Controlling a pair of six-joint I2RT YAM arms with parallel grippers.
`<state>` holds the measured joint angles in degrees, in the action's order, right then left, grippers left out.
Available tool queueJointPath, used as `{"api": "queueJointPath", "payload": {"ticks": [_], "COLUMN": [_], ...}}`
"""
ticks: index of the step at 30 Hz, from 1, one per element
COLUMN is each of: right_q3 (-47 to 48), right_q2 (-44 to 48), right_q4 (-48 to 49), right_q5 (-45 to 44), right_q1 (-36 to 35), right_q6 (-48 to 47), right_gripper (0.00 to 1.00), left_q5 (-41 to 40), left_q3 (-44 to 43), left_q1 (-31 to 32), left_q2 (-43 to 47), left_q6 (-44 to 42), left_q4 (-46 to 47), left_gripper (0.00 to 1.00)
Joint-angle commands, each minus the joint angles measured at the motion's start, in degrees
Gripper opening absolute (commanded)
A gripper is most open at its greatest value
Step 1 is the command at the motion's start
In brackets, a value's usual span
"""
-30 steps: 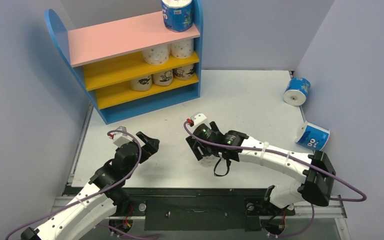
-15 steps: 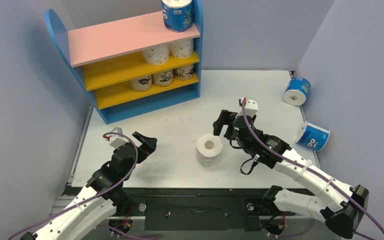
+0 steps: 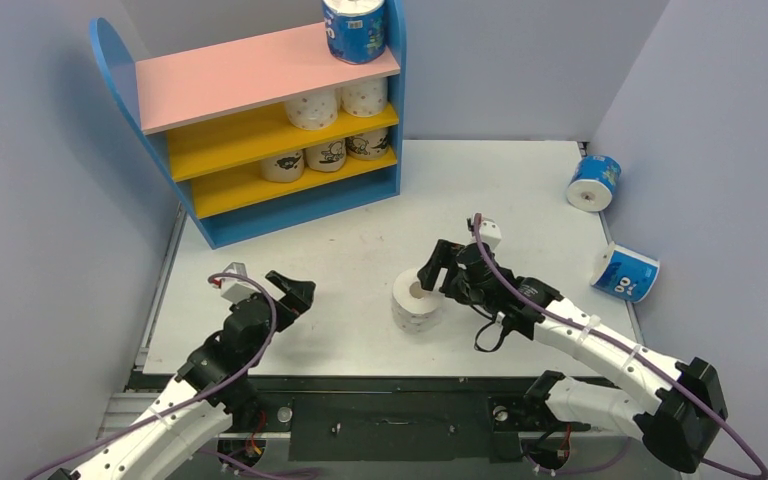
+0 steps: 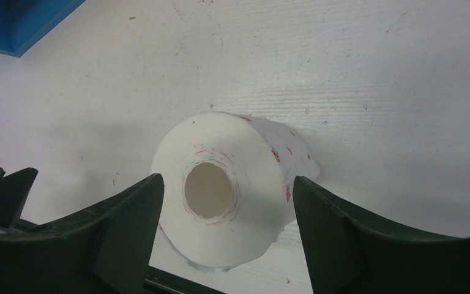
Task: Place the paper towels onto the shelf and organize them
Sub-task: Adjust the paper towel at the center of the board.
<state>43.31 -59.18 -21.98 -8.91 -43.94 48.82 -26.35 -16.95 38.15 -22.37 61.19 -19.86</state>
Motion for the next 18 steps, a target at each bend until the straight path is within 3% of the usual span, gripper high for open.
{"api": "queueJointPath", "payload": {"ticks": [1, 8, 18], "right_q3": [0.8, 2.5, 4.9], "right_q2": [-3.3, -6.0, -9.0], "right_q4": [0.2, -2.6, -5.6], "right_q5": [0.3, -1.2, -3.1], "right_q1": [0.0, -0.3, -2.6], "right_q6": [1.8, 1.0, 0.1], "right_gripper": [0.72, 0.69, 0.59], "left_q5": [0.0, -0.6, -1.0], "left_q3": [-1.5, -3.7, -2.8], "left_q1": [-0.2, -0.2, -0.2], "left_q2": [-1.9, -6.2, -5.9], "left_q6": [-1.3, -1.8, -1.5], "left_q4": [3.8, 0.8, 1.3], "left_gripper": [0.97, 0.98, 0.98]}}
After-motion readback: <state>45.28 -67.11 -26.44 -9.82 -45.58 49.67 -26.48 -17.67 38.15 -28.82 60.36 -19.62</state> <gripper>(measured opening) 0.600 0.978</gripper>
